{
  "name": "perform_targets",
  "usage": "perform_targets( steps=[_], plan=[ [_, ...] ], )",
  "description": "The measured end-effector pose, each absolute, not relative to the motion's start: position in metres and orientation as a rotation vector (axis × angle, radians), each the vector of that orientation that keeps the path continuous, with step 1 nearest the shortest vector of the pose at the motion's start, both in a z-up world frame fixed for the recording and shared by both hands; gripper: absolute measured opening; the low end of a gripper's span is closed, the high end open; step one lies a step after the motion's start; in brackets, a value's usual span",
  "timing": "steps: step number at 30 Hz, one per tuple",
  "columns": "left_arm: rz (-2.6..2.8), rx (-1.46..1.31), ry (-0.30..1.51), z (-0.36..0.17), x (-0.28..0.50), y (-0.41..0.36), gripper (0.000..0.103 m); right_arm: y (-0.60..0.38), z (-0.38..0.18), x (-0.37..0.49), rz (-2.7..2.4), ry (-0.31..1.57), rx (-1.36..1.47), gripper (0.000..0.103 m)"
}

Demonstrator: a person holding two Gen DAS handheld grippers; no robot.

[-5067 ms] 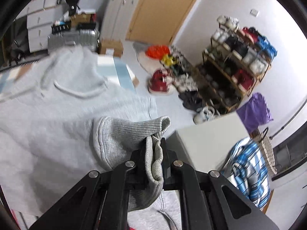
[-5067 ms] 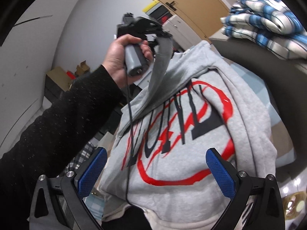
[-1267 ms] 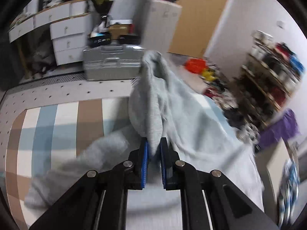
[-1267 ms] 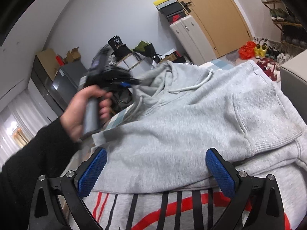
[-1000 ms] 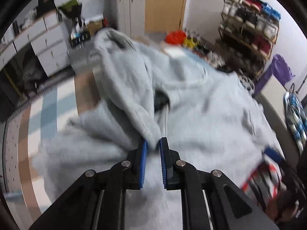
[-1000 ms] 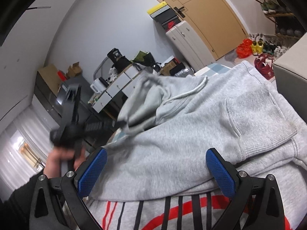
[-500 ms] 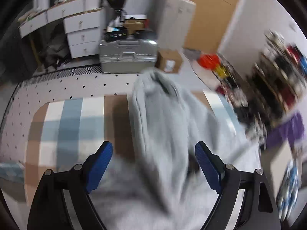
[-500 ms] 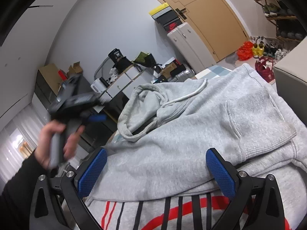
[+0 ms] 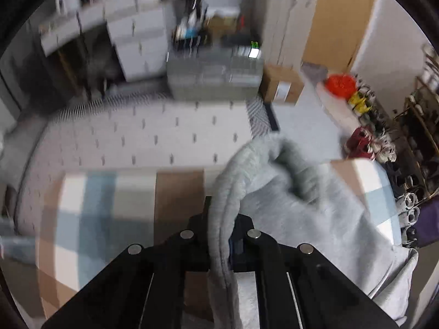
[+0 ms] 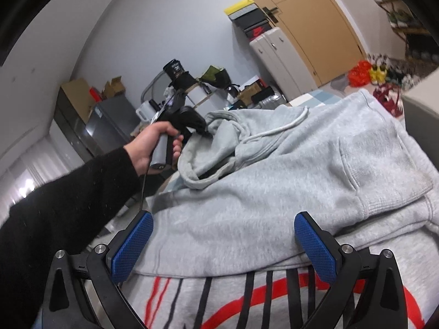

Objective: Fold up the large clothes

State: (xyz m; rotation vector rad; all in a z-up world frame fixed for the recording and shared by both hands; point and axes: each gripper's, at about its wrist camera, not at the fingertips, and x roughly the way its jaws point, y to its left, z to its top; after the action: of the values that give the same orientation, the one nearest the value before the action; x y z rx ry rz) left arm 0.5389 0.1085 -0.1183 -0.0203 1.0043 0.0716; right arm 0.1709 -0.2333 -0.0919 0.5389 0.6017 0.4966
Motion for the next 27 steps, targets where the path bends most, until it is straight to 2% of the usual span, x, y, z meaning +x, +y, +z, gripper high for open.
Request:
perform_targets(
  steps=[5,10,16,21,27],
  plan=[
    [0.004,0.031,0.702,-0.027,0.476,0.086,0.003,-0.240,-0.093,0.170,0.477,0.582,0.561,0.103],
    [-0.212,0.051,0.564,0.033,0.392,0.065,0.003,-0.248,-0.093,0.172,0.498,0.555,0.603,0.103],
    [-0.396,0.034,0.470,0.033,0.313,0.071,0.003,-0.277,-0.072,0.184,0.840,0.539,1.020,0.103],
    [-0.461,0.000,0.433,0.025,0.304,0.075,0.003,-0.272,-0.055,0.238,1.033,0.645,1.340,0.103],
    [-0.504,0.024,0.404,0.028,0.303,0.072,0.003,-0.249,-0.074,0.283,0.975,0.788,1.600,0.103]
  ],
)
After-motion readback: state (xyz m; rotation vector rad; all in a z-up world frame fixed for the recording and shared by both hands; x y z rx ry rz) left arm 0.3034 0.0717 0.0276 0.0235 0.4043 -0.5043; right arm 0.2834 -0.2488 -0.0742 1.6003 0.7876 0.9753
